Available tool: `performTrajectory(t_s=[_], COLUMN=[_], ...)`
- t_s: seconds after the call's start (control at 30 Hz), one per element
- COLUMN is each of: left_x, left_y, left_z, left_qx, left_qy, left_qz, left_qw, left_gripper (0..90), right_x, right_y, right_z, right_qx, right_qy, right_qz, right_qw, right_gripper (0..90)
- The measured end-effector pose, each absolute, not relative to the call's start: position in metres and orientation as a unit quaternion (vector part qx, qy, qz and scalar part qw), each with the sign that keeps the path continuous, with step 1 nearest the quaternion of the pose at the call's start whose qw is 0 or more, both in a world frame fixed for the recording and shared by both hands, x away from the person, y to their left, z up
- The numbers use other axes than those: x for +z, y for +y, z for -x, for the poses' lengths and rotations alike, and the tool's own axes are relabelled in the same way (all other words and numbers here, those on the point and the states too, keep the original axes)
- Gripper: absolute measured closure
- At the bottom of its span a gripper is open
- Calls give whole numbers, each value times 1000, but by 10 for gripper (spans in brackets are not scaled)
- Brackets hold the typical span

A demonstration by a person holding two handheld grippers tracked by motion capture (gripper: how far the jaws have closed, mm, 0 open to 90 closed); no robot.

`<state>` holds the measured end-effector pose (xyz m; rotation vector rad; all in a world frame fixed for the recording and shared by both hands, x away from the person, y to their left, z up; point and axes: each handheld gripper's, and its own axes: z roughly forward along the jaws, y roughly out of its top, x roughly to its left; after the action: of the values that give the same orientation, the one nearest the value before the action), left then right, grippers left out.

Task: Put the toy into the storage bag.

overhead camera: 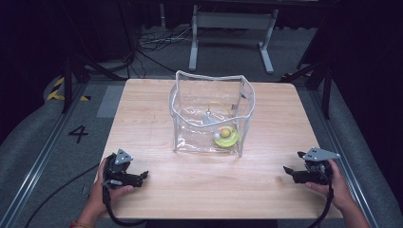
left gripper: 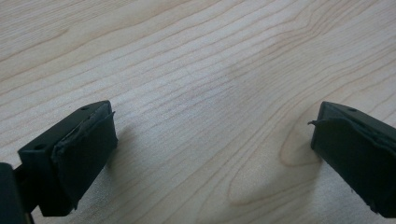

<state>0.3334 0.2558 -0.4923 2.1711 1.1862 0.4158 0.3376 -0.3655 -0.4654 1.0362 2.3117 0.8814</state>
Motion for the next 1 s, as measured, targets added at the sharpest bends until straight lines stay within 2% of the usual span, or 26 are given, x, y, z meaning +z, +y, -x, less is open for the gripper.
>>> performTrajectory(t_s=[0.23,0.37,1.0], left_x=[-492,-492,-492], left_y=[256,256,256], left_z=[-333,-334,-333], left_qx=[158,159,152], left_qy=[449,449,452], left_qz=[-822,-823,-823], left_qw=[311,309,308], left_gripper=[5,5,2], right_x=[-486,-496,-496], right_y=[-385,-395,-393], right_z=[-329,-328,-326], right_qx=[343,352,342], right_qy=[808,793,783], right_qz=[-428,-461,-480], right_qw=[215,188,199], right_gripper=[197,188,161])
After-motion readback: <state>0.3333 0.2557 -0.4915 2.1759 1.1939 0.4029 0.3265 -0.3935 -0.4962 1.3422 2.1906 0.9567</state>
